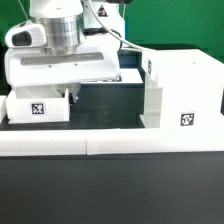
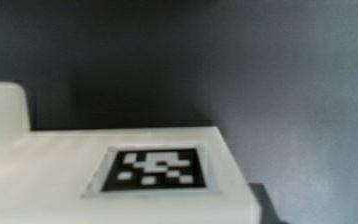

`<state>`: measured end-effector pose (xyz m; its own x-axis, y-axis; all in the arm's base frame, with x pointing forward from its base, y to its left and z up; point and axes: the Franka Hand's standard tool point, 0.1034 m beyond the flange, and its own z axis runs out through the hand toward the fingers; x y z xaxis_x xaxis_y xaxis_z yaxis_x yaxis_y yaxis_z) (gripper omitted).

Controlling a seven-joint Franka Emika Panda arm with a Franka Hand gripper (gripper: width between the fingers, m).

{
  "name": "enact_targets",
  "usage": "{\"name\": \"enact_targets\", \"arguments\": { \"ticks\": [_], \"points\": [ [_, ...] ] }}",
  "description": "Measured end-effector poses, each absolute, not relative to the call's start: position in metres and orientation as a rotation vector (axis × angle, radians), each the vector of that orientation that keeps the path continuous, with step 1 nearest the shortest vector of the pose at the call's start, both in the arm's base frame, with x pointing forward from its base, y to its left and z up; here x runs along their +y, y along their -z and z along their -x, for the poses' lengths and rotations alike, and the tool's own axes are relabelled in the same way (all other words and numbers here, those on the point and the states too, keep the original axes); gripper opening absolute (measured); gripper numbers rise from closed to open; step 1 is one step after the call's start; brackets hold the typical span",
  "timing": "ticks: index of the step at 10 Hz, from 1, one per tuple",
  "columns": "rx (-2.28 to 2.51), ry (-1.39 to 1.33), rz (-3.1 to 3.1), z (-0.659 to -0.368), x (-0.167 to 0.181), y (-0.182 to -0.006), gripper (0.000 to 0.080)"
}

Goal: Assemble drawer

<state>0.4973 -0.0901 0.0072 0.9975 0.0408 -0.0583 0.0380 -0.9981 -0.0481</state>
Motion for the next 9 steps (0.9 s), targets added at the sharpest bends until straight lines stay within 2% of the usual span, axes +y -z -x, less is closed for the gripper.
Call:
{"name": "enact_targets", "arguments": {
  "ticks": [4, 7, 9],
  "points": [
    [-0.063, -0.09, 3.093, -0.498, -0.09, -0.007, 0.0042],
    [-0.214, -0.109, 3.083, -0.515, -0.065, -0.026, 0.0042],
    [-0.376, -0.105, 3.061, -0.522, -0.056, -0.032, 0.0042]
  ]
}}
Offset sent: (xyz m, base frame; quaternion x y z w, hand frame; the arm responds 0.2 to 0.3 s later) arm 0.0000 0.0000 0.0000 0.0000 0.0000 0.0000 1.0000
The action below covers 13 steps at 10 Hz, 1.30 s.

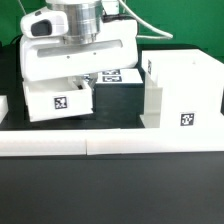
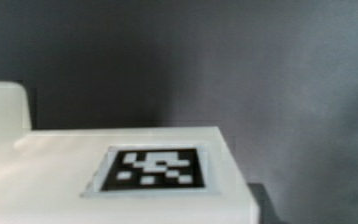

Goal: Assemble drawer

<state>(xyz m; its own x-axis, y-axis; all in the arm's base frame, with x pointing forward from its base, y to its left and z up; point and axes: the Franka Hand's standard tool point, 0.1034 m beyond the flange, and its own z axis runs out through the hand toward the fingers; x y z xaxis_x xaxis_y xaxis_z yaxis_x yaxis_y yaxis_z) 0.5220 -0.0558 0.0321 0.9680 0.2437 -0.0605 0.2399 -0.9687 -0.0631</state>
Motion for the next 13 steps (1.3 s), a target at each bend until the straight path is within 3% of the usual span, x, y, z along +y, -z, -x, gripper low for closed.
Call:
{"name": "enact_targets", "arguments": {
  "ticks": [5, 13],
  "points": [
    [-0.485, -0.113, 3.043, -0.524, -0.05, -0.032, 0.0042],
    [-1.447, -0.116, 2.745, -0.529, -0.039, -0.03, 0.0042]
  ]
}}
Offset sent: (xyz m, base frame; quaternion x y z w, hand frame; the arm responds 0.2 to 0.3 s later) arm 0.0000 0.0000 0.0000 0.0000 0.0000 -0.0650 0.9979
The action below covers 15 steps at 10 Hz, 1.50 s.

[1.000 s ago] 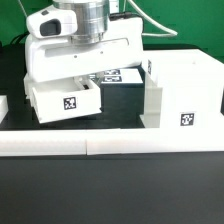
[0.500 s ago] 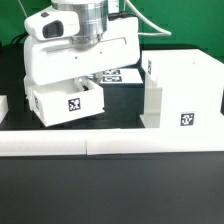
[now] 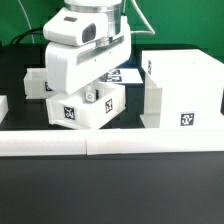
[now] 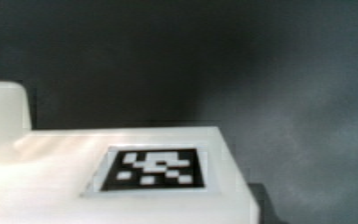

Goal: Assemble drawer

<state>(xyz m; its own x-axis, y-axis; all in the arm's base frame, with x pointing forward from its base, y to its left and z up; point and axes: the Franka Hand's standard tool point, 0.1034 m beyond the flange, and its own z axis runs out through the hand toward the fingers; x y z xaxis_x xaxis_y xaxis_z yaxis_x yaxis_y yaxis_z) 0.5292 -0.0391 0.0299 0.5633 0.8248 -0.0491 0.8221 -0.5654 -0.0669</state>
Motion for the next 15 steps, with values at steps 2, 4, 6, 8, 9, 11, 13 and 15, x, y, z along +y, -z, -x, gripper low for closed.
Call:
{"name": "enact_targets", "arguments": {
  "ticks": [2, 4, 6, 8, 9, 11, 13, 15],
  "points": [
    [-1.592, -0.118, 2.658, -0.528, -0.042, -0.028, 0.0042],
    [-1.808, -0.125, 2.517, -0.527, -0.045, -0.028, 0.0042],
    [-2.027, -0.117, 2.381, -0.53, -0.044, -0.026, 0.0042],
    [-2.199, -0.116, 2.233, -0.53, -0.046, -0.026, 0.0042],
    [-2.235, -0.129, 2.183, -0.528, -0.051, -0.024, 0.0042],
    [-2.301, -0.141, 2.119, -0.527, -0.053, -0.024, 0.0042],
    [-2.295, -0.142, 2.125, -0.527, -0.054, -0.024, 0.0042],
    [-2.297, -0.137, 2.132, -0.533, -0.054, -0.025, 0.0042]
  ]
}}
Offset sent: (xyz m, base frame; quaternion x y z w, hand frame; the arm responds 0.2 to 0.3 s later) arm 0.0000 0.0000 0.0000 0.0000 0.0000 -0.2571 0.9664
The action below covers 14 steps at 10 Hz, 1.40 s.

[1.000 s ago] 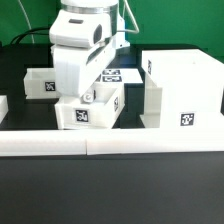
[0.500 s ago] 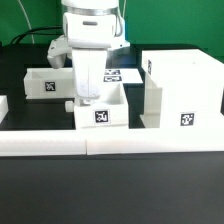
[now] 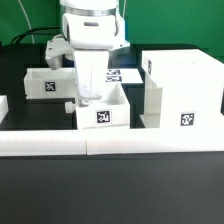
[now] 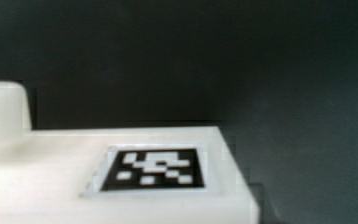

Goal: Assemble drawer

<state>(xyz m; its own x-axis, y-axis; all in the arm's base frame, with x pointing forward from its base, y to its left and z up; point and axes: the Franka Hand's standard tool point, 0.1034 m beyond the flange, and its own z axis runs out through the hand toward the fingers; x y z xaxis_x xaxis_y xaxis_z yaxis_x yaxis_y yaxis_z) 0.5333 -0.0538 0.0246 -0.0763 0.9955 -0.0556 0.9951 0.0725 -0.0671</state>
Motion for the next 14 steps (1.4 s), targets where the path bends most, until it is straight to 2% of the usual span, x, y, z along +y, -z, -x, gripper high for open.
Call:
{"name": "enact_targets", "arguments": {
  "ticks": [8, 14],
  "points": [
    [-2.296, -0.099, 2.179, -0.54, -0.053, -0.022, 0.0042],
    [-2.222, -0.068, 2.259, -0.552, -0.032, -0.015, 0.0042]
  ]
}}
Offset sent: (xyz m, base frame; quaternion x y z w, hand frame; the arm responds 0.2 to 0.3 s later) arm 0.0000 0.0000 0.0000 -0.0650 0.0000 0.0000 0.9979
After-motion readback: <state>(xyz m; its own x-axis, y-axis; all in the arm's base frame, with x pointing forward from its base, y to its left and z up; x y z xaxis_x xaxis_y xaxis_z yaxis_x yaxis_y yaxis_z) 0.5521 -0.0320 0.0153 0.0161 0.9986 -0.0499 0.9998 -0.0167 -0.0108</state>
